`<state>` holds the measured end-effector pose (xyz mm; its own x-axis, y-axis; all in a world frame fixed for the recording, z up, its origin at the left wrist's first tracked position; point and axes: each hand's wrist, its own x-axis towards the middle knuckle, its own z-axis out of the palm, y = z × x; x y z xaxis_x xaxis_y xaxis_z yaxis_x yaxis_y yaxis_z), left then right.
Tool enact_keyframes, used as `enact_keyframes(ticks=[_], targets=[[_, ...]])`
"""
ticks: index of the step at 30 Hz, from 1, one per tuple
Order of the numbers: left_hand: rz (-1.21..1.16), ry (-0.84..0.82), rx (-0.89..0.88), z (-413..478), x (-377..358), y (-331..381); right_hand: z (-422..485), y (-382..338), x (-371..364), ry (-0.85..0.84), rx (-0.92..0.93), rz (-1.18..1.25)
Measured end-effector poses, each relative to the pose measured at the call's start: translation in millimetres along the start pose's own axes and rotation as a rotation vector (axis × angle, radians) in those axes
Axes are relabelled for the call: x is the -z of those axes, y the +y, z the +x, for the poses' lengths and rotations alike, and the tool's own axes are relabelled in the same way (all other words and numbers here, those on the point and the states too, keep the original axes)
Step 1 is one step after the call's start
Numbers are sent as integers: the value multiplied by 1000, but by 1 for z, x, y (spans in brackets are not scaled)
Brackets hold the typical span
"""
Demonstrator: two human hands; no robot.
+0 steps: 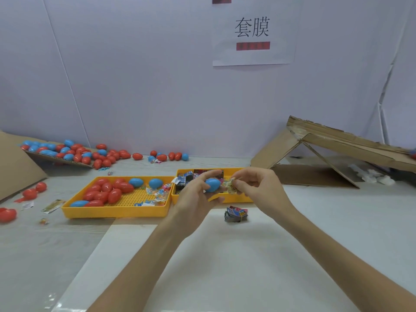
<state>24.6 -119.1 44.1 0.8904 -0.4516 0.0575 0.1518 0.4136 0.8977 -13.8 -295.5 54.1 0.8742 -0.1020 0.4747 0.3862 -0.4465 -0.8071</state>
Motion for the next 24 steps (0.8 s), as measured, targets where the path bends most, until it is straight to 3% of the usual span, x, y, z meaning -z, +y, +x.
enact_keyframes(ticks=[8,13,17,24], targets=[[239,72,-97,-4,7,-4,-7,12,-9,25,-135,198],[241,34,-124,-7,2,-8,-8,13,-3,83,-170,254],[306,-23,-177,-9,-1,-11,-9,12,-2,100,-148,232],[362,44,-218,-7,4,-12,-11,13,-2,164,-103,172]])
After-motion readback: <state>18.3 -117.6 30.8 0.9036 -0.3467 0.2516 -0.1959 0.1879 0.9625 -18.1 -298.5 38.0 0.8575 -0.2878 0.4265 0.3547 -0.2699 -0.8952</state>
